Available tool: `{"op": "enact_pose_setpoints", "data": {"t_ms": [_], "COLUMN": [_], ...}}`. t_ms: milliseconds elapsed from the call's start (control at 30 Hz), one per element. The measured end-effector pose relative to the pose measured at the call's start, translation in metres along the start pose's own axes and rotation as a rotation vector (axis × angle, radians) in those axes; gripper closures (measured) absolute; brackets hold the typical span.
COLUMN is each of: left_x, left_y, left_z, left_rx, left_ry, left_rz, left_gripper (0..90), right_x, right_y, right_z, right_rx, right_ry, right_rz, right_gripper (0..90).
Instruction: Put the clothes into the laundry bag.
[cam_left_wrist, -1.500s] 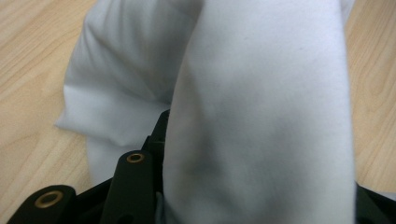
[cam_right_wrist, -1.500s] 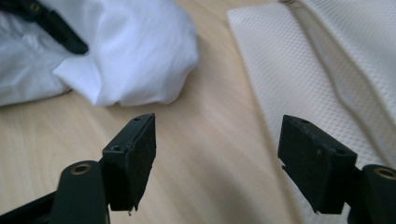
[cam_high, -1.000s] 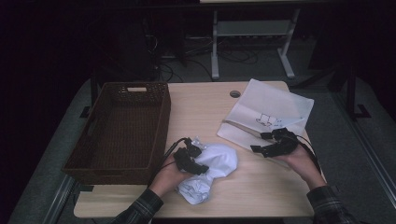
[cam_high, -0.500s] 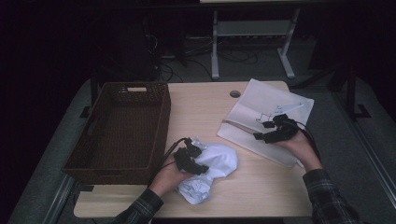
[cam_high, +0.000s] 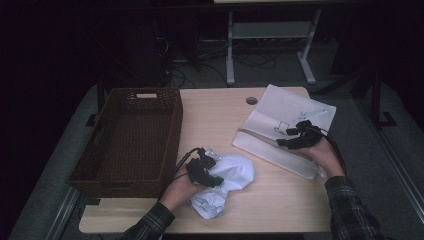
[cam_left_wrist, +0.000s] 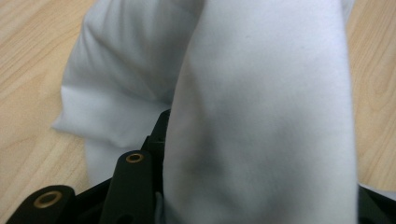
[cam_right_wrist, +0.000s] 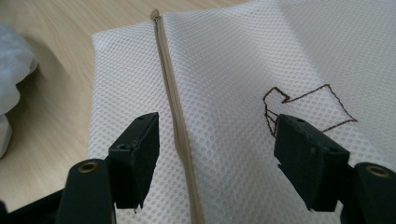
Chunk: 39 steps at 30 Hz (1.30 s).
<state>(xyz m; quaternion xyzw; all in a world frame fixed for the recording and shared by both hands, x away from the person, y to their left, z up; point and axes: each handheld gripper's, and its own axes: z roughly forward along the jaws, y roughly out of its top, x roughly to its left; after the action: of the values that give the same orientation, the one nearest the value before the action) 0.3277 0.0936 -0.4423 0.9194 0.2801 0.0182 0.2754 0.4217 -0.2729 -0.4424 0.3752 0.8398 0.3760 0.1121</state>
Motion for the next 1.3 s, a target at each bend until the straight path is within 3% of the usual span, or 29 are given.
{"op": "enact_pose_setpoints", "data": {"t_ms": [333, 600, 833, 1033, 1300], "left_x": [0.000, 0.000, 0.000, 0.000, 0.000], "left_y": [0.000, 0.000, 0.000, 0.000, 0.000], "left_z": [0.000, 0.000, 0.000, 0.000, 0.000], "left_rx": [-0.001, -0.001, 0.000, 0.002, 0.002], "left_ry": [-0.002, 0.000, 0.004, 0.004, 0.005], "left_rz": [0.001, 0.002, 0.003, 0.006, 0.009], "left_gripper": [55.1, 55.2, 55.2, 55.3, 55.4], "right_x": [-0.008, -0.010, -0.011, -0.010, -0.003], "right_y": [-0.007, -0.011, -0.013, -0.013, -0.005], "right_z": [0.014, 0.024, 0.025, 0.025, 0.019], "right_rx": [0.051, 0.078, 0.054, 0.056, 0.008], "right_ry": [0.006, 0.003, -0.026, -0.034, -0.031], "right_rz": [-0.007, 0.000, 0.031, 0.060, 0.060], "right_gripper": [32.7, 49.8, 65.5, 85.3, 86.6]}}
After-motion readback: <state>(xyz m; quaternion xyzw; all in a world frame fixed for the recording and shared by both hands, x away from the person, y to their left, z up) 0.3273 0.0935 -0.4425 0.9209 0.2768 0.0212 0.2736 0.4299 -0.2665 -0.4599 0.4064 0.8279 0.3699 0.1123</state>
